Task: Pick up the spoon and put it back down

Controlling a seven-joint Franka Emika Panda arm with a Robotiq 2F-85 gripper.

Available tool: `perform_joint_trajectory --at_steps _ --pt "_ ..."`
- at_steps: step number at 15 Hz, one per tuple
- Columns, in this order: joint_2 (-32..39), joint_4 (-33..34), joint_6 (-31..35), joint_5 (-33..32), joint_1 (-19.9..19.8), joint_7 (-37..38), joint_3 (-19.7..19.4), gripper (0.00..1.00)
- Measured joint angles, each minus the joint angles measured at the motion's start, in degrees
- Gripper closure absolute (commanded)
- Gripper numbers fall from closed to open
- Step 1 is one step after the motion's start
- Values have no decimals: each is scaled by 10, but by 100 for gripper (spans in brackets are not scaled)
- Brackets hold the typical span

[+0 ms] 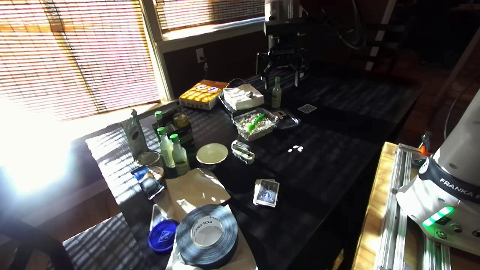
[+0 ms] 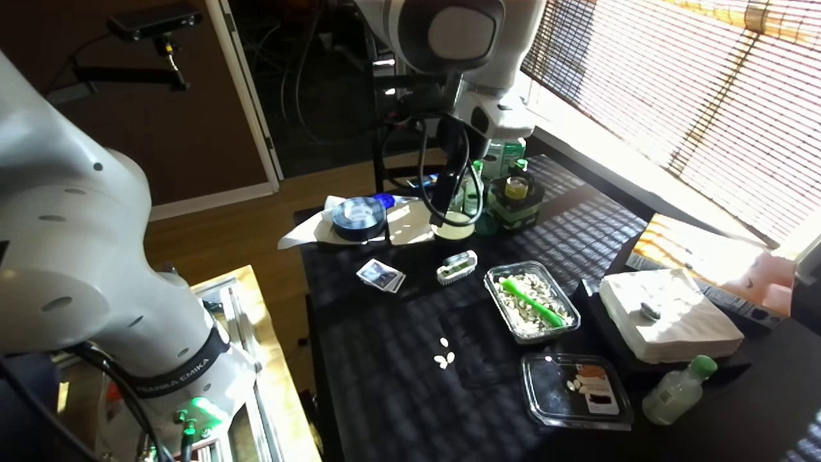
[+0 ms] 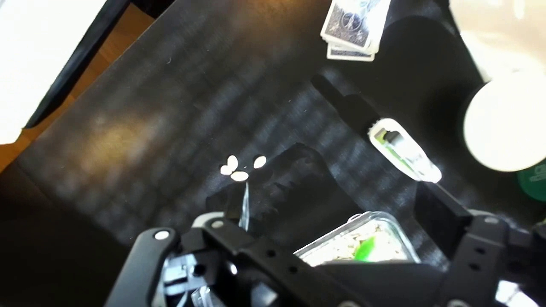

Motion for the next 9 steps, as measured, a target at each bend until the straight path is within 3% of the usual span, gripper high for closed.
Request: perform_joint_trajectory --at_steps 4,9 --pt "8 18 -10 35 6 -47 -13 0" --pt "47 32 44 35 5 66 -28 0"
